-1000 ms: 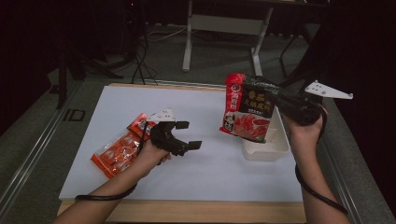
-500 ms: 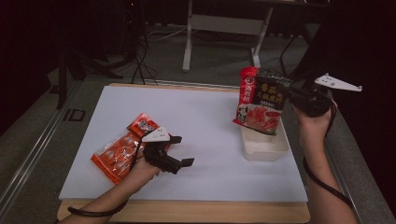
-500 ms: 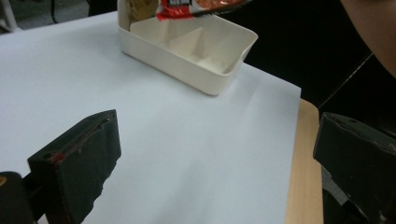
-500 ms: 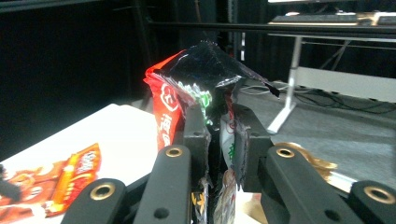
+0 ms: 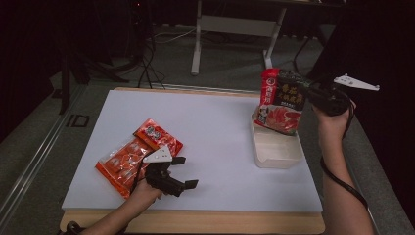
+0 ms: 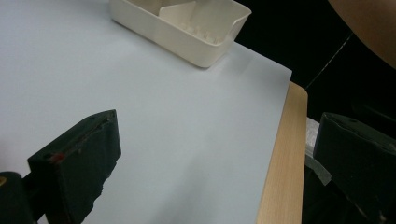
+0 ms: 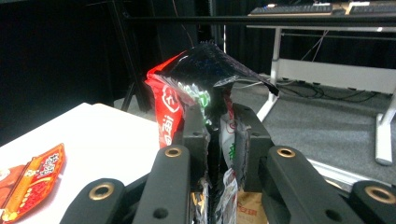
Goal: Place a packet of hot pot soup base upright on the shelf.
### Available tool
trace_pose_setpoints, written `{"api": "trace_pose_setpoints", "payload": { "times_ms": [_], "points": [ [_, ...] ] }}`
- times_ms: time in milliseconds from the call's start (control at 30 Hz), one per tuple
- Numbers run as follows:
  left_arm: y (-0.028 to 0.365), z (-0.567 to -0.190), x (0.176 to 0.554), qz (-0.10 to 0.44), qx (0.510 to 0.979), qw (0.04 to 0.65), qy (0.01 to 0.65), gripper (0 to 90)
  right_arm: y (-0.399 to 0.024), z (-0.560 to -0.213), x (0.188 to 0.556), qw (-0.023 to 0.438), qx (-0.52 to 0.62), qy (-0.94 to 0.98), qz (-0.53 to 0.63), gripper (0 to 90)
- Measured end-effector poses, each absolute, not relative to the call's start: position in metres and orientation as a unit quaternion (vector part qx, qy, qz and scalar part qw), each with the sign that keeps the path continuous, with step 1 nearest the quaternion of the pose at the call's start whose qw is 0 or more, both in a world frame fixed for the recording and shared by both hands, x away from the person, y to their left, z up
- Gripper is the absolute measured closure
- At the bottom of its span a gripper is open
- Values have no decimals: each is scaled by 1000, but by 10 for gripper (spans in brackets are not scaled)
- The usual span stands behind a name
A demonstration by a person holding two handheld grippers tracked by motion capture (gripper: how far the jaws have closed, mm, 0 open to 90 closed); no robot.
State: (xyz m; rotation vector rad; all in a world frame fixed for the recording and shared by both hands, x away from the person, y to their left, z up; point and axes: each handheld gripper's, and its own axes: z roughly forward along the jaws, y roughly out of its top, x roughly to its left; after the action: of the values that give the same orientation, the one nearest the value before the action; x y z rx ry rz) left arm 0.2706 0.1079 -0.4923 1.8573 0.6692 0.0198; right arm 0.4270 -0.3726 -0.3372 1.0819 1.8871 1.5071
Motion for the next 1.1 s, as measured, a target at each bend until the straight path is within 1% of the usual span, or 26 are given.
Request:
{"api": "trace_pose_setpoints", "payload": {
  "times_ms": [167,567,933,967,1100],
  "points": [
    [104,-495,264,7,795,540,277,11,-376,-347,438,244,400,695,546,772],
    [104,-507,263,-2,791,543,283,10,-369,-375,455,242,396,713,525,768],
    [111,-513,268,9,787,540,297,11,-363,-386,459,219,376,725,534,752],
    [112,-514,269,8,786,540,300,11,-363,-388,459,209,371,726,540,745],
    [114,-516,270,10,787,537,303,11,-365,-393,458,206,370,725,544,738]
  ]
}}
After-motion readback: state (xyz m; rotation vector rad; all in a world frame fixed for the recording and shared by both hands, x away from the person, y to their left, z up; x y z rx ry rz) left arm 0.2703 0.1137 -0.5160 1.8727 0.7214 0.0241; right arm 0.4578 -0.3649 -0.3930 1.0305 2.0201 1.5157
